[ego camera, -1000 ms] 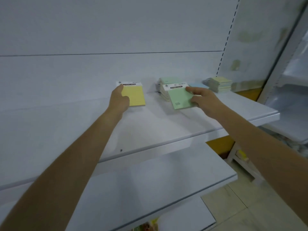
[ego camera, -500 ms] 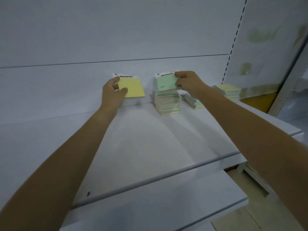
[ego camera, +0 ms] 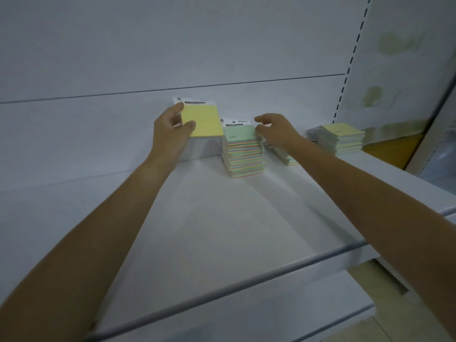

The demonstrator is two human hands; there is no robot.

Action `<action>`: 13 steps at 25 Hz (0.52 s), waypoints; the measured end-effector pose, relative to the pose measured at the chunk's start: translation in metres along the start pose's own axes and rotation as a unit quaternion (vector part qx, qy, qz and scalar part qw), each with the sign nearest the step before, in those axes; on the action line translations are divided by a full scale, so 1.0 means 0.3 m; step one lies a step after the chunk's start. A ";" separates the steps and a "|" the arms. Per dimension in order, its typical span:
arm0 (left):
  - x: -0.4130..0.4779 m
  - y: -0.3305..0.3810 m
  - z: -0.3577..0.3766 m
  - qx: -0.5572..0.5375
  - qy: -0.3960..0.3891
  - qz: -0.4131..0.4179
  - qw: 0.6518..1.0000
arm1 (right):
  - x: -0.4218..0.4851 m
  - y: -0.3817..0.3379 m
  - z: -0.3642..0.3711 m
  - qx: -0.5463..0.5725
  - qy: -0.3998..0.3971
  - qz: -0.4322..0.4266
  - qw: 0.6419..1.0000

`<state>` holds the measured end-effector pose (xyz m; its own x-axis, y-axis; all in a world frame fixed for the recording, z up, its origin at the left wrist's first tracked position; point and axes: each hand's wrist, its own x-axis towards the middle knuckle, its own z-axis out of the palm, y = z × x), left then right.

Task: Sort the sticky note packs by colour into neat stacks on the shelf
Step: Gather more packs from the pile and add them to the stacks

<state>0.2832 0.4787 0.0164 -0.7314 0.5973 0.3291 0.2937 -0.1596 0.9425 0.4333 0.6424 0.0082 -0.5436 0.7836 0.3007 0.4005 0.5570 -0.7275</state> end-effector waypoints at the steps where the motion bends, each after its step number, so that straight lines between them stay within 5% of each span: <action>1: 0.000 0.009 0.034 -0.005 -0.004 0.006 1.000 | -0.010 0.019 -0.019 -0.013 0.012 -0.019 1.000; 8: -0.007 0.069 0.409 -0.027 -0.023 0.023 0.999 | -0.165 0.289 -0.246 -0.204 -0.109 -0.212 0.949; 13: -0.006 0.093 0.740 -0.047 -0.041 0.010 0.998 | -0.173 0.496 -0.410 -0.227 -0.169 -0.204 0.937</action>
<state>0.4294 0.6477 0.0291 -0.6722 0.6548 0.3454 0.2461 -0.2423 0.9385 0.6118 0.7183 -0.0397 -0.8914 0.3914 0.2286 0.3402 0.9109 -0.2334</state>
